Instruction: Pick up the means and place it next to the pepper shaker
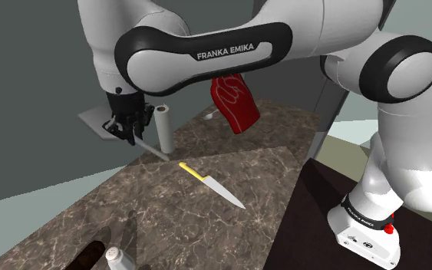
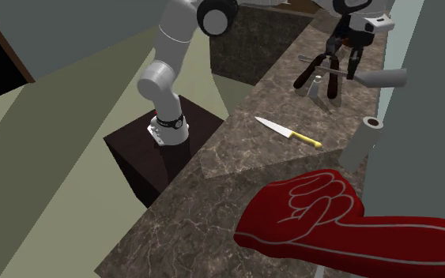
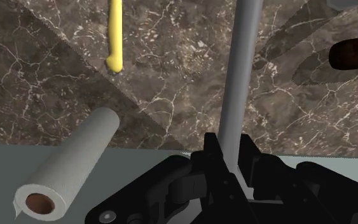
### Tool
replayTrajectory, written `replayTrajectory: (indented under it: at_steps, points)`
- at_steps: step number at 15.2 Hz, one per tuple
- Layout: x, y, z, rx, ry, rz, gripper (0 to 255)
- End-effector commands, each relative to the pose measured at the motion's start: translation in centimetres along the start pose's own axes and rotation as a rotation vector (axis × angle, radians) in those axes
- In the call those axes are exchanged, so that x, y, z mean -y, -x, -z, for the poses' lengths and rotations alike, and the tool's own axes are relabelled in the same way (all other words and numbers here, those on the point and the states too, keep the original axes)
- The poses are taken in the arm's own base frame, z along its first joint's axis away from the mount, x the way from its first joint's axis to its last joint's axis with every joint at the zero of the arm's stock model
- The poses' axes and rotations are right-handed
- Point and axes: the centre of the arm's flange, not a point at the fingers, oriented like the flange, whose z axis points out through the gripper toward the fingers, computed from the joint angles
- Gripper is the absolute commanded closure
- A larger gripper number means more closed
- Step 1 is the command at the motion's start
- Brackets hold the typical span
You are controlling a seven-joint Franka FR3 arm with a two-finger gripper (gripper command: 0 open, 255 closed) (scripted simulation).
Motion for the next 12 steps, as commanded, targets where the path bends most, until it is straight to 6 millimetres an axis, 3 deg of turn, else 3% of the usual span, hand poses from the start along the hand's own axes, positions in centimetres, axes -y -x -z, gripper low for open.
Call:
replayTrajectory:
  at_steps: [1, 3, 12]
  points:
    - [2.7, -0.5, -0.5, 0.000, 0.001, -0.002, 255]
    - [5.4, -1.2, -0.8, 0.000, 0.001, -0.002, 255]
    - [5.5, -0.5, -5.5, 0.000, 0.001, -0.002, 255]
